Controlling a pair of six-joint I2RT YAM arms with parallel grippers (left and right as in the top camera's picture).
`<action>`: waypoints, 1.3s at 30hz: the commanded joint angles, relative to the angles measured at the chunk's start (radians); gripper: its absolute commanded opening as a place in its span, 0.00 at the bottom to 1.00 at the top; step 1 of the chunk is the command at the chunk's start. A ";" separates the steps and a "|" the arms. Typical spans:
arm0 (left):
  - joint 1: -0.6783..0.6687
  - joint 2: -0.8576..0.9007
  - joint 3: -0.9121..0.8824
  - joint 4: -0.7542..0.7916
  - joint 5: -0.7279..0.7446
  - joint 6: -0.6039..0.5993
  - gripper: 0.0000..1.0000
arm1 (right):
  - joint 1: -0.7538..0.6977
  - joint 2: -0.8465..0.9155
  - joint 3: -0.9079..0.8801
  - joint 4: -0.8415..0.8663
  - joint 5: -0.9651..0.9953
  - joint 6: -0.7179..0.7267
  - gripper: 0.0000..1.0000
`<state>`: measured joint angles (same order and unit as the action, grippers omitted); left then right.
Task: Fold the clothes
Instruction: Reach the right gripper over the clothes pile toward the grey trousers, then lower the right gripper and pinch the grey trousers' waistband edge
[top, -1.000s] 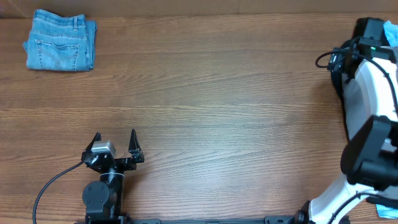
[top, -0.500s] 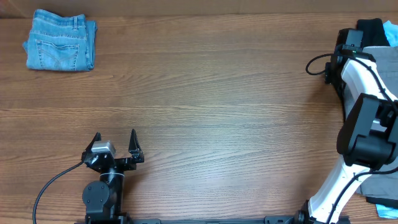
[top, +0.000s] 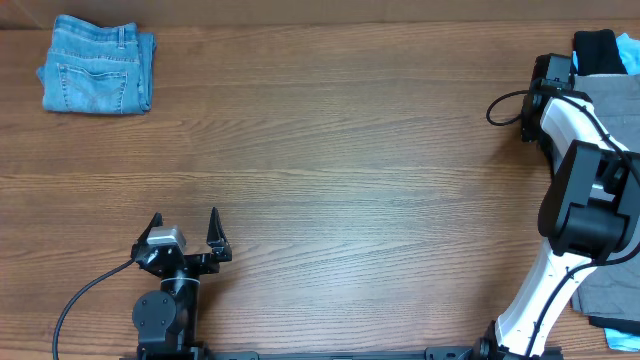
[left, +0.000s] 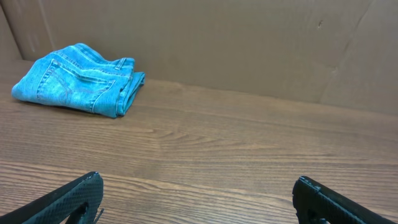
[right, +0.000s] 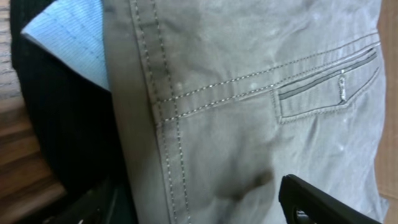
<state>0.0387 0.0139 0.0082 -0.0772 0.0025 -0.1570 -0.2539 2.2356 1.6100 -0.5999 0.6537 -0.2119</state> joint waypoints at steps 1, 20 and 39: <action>-0.006 -0.008 -0.003 0.000 -0.010 0.003 1.00 | 0.000 0.011 0.028 0.016 0.026 0.002 0.85; -0.006 -0.008 -0.003 0.000 -0.010 0.004 1.00 | -0.015 0.011 0.029 0.020 -0.021 0.002 0.58; -0.006 -0.008 -0.003 0.000 -0.010 0.004 1.00 | -0.015 0.011 0.030 0.023 0.007 0.106 0.04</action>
<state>0.0387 0.0139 0.0082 -0.0772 0.0025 -0.1570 -0.2661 2.2360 1.6104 -0.5835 0.6437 -0.1448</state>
